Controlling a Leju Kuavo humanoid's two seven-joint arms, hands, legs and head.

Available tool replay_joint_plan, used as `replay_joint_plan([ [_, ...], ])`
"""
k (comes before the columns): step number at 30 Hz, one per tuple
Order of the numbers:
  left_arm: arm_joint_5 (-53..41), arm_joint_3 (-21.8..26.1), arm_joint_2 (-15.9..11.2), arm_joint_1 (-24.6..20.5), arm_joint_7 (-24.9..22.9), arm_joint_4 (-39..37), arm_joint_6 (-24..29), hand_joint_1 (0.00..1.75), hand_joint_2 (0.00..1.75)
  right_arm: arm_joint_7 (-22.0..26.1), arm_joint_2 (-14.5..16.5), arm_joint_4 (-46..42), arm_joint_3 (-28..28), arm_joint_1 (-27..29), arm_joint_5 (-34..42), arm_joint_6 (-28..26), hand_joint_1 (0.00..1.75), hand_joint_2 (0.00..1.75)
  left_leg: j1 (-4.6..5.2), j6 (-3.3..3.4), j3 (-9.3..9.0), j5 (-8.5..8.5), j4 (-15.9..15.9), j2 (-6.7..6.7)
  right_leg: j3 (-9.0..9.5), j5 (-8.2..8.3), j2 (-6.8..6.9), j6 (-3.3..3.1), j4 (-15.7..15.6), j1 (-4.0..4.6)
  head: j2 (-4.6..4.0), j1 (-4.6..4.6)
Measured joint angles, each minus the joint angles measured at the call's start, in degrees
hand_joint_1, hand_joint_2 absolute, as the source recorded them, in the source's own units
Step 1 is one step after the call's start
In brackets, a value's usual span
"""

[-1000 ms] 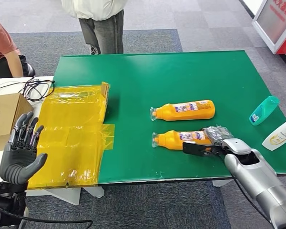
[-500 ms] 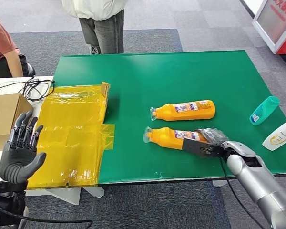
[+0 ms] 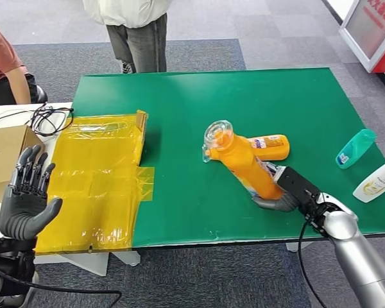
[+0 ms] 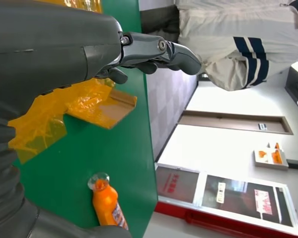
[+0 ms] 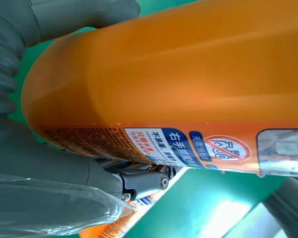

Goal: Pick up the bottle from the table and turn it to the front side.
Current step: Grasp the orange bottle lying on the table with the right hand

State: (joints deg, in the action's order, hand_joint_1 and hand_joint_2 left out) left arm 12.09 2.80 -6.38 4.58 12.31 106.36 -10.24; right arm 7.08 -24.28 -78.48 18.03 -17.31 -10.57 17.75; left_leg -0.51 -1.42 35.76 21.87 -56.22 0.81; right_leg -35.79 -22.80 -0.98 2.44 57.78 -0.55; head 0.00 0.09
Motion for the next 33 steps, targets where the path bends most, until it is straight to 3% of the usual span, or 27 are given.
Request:
replay_joint_plan([
  [7,-5.4,-0.9,-0.6,-0.7,0.2,-0.6,2.1,0.00,1.75,1.1,0.8,-4.7,-2.2,1.9,2.6,-1.3,1.75,1.75,0.01,0.01,0.00,0.00,0.0,0.00,0.01,0.00,0.01,0.00,0.0,0.00,0.00,0.01],
  [12,-6.8,-2.8,-0.7,-3.1,-0.1,-1.0,2.6,0.00,1.75,-0.4,4.3,-9.1,-3.9,1.9,3.7,-5.3,1.75,1.75,0.00,-0.01,0.00,-0.02,0.0,0.00,0.00,0.01,0.00,0.00,0.0,0.00,0.00,0.00],
  [23,1.8,-11.6,0.1,-18.1,-5.3,-10.9,1.2,0.00,1.75,-0.8,13.6,-4.3,-3.0,-7.5,1.9,-13.1,1.75,1.75,0.00,-0.02,0.00,-0.26,0.0,0.00,0.01,0.22,0.00,0.11,0.0,0.00,0.00,0.00],
  [33,1.4,-18.9,3.1,-27.5,-8.5,-14.8,3.5,0.00,1.75,0.2,19.3,-0.6,-1.2,-10.4,-1.0,-18.8,1.75,1.75,0.01,-0.01,0.07,-0.25,0.0,0.01,-0.04,0.23,0.00,0.12,0.0,0.00,0.00,0.00],
])
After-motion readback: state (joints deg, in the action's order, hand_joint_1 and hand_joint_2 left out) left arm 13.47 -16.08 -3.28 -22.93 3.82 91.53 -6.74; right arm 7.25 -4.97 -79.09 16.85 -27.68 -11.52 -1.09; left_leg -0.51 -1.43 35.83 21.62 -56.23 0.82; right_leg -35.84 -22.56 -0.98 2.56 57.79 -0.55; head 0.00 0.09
